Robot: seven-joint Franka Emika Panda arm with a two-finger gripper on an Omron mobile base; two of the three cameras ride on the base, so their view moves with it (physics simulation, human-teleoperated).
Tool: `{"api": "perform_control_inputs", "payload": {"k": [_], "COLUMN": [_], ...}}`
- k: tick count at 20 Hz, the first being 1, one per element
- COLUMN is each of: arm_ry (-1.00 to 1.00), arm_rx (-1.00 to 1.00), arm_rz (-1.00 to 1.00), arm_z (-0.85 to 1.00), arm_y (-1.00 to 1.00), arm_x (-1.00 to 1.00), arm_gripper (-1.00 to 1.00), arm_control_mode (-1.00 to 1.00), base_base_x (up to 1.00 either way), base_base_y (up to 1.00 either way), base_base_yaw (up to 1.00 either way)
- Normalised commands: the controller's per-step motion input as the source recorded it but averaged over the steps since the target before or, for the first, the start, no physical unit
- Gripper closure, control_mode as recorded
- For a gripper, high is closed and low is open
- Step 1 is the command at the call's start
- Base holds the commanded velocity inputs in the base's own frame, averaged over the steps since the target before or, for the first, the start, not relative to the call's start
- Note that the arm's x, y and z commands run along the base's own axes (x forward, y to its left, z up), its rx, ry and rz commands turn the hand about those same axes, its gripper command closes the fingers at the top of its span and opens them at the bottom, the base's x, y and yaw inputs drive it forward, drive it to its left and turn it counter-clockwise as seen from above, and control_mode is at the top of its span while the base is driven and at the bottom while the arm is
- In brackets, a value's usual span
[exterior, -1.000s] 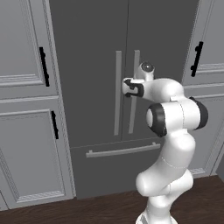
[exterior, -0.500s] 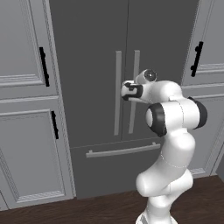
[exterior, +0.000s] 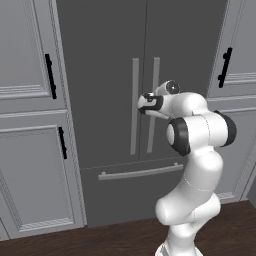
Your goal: Grab a lemon wedge from the fridge and one ice cube from the ice bowl, and put them in the glass of lemonade.
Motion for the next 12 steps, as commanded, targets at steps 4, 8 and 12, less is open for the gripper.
{"api": "perform_control_inputs", "payload": {"k": [4,8,12], "arm_ry": [0.0,0.0,0.0], "arm_rx": [-0.09,-0.01,0.0], "arm_rz": [0.0,0.0,0.0], "arm_z": [0.0,0.0,0.22], "arm_y": [-0.08,-0.29,-0.32], "arm_x": [0.41,0.02,0.0], "arm_gripper": [1.0,1.0,1.0], "arm_control_mode": [-1.0,-1.0,-1.0], "base_base_x": [0.0,0.0,0.0], "base_base_y": [0.0,0.0,0.0], "base_base_yaw": [0.0,0.0,0.0]}}
